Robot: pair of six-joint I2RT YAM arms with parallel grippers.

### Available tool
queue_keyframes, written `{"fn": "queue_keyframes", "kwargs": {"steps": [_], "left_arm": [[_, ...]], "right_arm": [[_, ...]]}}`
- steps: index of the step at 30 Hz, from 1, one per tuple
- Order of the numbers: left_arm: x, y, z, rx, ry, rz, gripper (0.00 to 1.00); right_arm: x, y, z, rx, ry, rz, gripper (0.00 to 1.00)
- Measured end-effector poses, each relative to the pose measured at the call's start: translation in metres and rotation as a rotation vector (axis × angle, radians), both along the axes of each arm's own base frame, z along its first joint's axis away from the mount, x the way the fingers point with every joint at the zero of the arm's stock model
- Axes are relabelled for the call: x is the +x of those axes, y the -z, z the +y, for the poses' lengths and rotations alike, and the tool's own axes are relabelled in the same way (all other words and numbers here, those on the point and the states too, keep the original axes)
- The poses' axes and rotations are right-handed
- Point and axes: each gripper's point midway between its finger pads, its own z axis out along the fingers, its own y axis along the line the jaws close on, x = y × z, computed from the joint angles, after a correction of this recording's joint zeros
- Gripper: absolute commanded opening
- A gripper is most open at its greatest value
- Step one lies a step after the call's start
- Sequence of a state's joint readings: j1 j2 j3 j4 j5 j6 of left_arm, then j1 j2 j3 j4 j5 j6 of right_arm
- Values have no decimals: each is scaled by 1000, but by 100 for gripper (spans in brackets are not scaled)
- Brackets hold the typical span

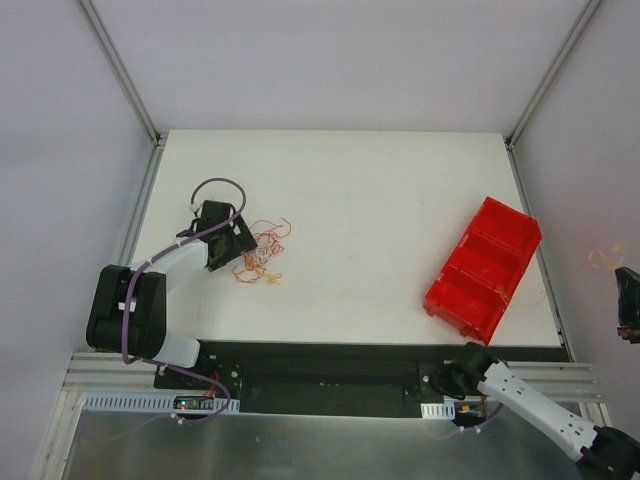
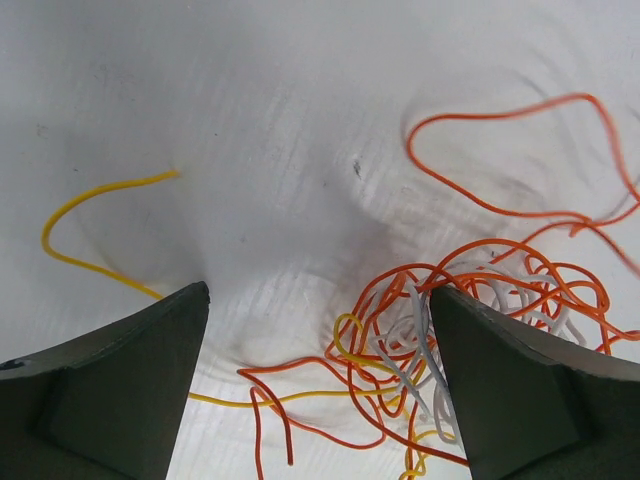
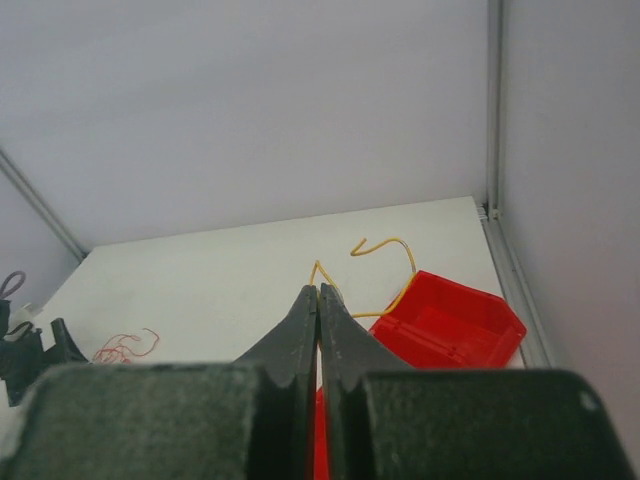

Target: Untangle the cables

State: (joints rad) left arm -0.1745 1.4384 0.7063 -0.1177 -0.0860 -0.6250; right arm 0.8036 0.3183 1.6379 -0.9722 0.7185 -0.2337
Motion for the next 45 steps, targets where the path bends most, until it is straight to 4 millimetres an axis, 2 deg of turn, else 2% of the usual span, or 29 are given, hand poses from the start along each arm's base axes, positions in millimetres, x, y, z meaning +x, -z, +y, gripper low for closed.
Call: {"fn": "queue_keyframes", "kwargs": {"steps": [3,6,9,11,13,16,18,19,21,24,27,32,34,37,41,43,45], "left_arm": [[-1,-1,-2,-8,6,3,94],[-3,-10,-6,-32,22,-3,95],[-3,-36,-16,-82,62,-52,84],[-2,-65,-24,-123,98,-130,84],[-2,-103,-30,-158,140,-237,89],[-3,-158,-40,-205,208,-387,95],[-3,-195,-49,-235,268,-477,95],[-3,-208,-52,-246,291,-505,95],[-4,-231,-61,-271,352,-550,95],[-6,-252,-75,-314,442,-575,94],[-6,-264,-88,-363,512,-569,92],[1,-278,-107,-437,617,-540,91],[4,-279,-112,-456,646,-528,91],[3,-277,-115,-474,670,-514,91],[1,-273,-117,-472,698,-513,87],[0,-264,-118,-475,701,-497,86],[-1,-253,-119,-486,703,-465,85]], "right_arm": [[10,8,12,13,-74,12,1],[33,20,46,-65,-150,87,0],[51,9,78,-141,-186,139,0],[58,-9,94,-159,-215,140,1],[60,-34,108,-152,-268,111,0],[51,-75,120,-110,-355,31,0],[46,-98,123,-82,-396,-22,0],[44,-108,125,-71,-411,-46,0],[46,-118,132,-67,-426,-66,0],[61,-118,151,-105,-423,-45,0],[83,-115,174,-174,-400,-6,1],[116,-142,207,-225,-363,-28,0],[123,-139,212,-246,-349,-19,0],[131,-112,209,-299,-302,32,0],[134,-80,184,-359,-193,94,0],[134,-79,171,-377,-135,98,0],[133,-87,158,-375,-83,84,1]]}}
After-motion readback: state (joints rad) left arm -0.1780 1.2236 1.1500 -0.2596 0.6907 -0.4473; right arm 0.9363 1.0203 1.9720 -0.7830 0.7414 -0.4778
